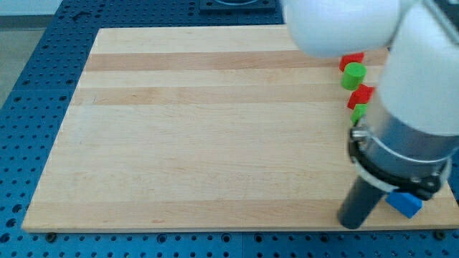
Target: Nudge the blue triangle a bit up
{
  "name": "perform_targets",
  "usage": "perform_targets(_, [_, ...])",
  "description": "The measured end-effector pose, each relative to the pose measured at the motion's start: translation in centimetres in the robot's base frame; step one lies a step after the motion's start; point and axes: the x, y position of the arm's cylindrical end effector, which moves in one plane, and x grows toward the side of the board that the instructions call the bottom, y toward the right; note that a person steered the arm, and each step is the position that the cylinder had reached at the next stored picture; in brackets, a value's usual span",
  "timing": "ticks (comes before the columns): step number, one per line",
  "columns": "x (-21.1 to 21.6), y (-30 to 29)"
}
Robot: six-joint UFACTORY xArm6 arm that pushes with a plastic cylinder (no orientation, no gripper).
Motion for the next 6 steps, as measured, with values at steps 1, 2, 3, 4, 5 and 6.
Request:
perform_targets(1, [-0.1,1.0])
perform_targets(2, [-0.1,1.3])
perform_targets(3, [-0.1,4.1])
perform_targets(4, [-0.1,4.6])
perform_targets(5, [0.0,5.5])
perform_targets(6, [-0.1,8.2])
